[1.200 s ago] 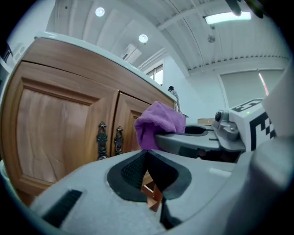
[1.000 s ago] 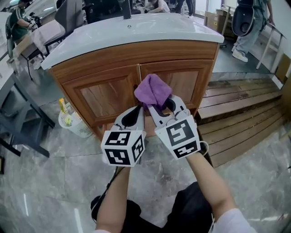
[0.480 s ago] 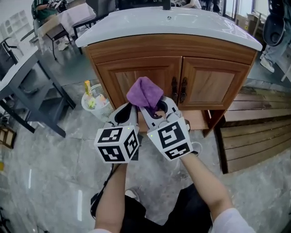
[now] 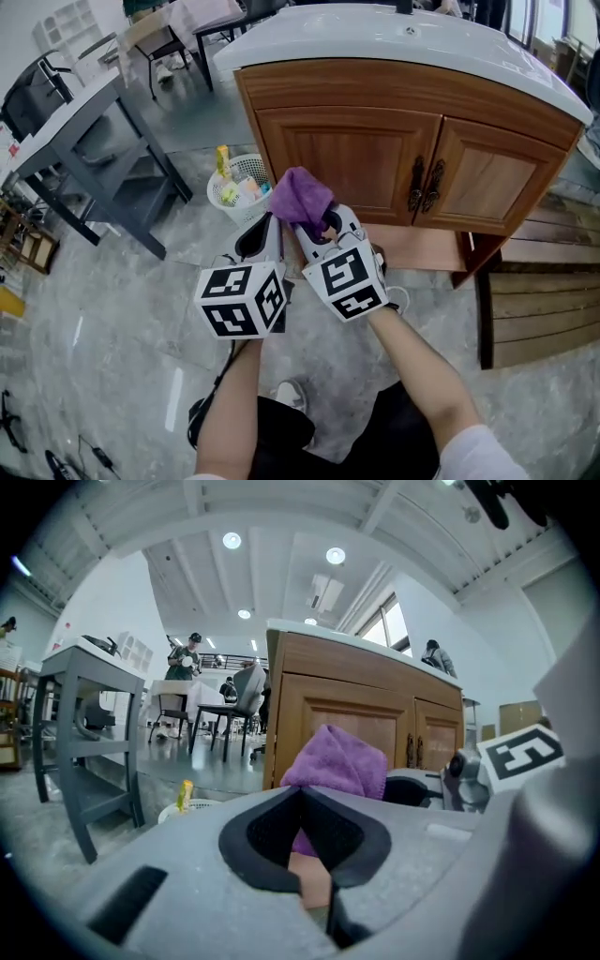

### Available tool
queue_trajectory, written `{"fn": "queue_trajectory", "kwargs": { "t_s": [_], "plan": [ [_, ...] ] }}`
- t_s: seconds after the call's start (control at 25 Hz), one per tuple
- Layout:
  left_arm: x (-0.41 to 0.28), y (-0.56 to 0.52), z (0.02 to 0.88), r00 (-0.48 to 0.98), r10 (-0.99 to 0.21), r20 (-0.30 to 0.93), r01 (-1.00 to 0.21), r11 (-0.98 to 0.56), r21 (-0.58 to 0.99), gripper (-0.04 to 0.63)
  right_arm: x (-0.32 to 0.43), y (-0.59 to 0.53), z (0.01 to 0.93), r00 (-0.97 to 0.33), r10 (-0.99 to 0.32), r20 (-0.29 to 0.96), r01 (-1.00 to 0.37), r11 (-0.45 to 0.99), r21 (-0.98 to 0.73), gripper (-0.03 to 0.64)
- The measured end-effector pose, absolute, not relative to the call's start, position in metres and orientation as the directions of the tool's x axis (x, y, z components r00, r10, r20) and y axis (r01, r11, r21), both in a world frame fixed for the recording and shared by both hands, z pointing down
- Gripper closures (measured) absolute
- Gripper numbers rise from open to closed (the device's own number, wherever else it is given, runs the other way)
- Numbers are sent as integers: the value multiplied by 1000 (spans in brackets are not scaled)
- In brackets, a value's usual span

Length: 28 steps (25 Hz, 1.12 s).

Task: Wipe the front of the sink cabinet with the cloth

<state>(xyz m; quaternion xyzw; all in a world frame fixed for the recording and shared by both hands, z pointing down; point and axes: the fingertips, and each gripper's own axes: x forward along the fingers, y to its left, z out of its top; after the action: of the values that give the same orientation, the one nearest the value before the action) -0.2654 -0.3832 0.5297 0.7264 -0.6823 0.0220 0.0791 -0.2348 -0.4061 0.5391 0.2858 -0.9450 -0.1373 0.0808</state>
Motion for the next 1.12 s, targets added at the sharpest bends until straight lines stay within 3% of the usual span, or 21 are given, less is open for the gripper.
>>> {"fn": "queue_trajectory", "kwargs": {
  "t_s": [0.52,1.12],
  "plan": [
    [-262,-384,541,83,-983,163,-995,-71,77,589,-255,-429,590,-782,-612,119,-556,771,310,541],
    [-214,-396,538,163,-973,162,-987,-158,40,589,-197,-444,585,-721,-684,107,-618,706,346,540]
  ]
}}
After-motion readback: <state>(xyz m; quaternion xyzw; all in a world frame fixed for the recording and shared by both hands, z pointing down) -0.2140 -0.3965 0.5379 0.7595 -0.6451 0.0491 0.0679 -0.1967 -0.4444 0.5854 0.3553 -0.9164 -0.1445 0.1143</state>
